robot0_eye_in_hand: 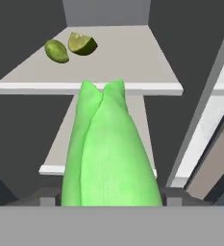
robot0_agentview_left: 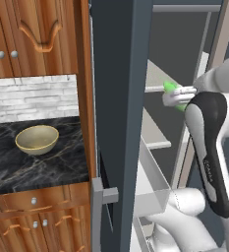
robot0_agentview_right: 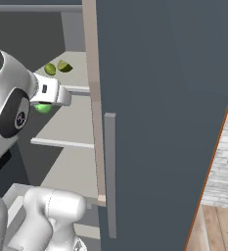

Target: Take the mango, corn, and lemon wedge from the freezer and place them in the bowl on the counter.

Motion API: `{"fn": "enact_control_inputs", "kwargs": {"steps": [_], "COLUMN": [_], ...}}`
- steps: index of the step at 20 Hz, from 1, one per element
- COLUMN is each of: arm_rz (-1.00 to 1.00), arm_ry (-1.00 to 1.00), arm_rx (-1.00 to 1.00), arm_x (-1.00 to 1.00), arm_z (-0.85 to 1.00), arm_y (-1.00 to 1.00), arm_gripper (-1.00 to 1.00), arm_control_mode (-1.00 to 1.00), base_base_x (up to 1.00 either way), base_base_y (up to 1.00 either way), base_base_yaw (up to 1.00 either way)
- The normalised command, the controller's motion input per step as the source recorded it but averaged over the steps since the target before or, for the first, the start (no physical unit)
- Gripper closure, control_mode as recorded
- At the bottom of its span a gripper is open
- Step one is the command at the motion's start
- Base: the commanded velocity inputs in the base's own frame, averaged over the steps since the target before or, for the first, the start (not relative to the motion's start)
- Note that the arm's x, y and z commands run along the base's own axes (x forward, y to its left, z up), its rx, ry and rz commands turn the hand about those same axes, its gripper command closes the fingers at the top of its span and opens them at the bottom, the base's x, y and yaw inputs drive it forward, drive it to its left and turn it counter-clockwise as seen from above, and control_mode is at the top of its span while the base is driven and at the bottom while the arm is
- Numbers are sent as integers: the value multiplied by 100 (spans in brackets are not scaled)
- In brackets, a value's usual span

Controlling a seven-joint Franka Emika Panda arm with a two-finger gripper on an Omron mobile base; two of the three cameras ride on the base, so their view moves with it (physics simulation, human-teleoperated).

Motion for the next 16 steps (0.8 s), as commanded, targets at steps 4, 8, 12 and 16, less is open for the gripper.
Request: {"fn": "enact_control_inputs", "kwargs": {"steps": [4,8,12,16], "arm_rz": [-1,0,0,0], "arm_ry": [6,9,8,2], "arm_rx": [0,0,0,0], "arm_x": [-69,-54,-46,-41], "arm_z": [0,0,0,0], "arm_y": [-16,-9,0,0], "arm_gripper": [100,100,100,100], "arm_control_mode": [-100,-100,-100,-100], "base_base_x": [0,0,0,0], "base_base_y": [0,0,0,0], "base_base_yaw": [0,0,0,0]}}
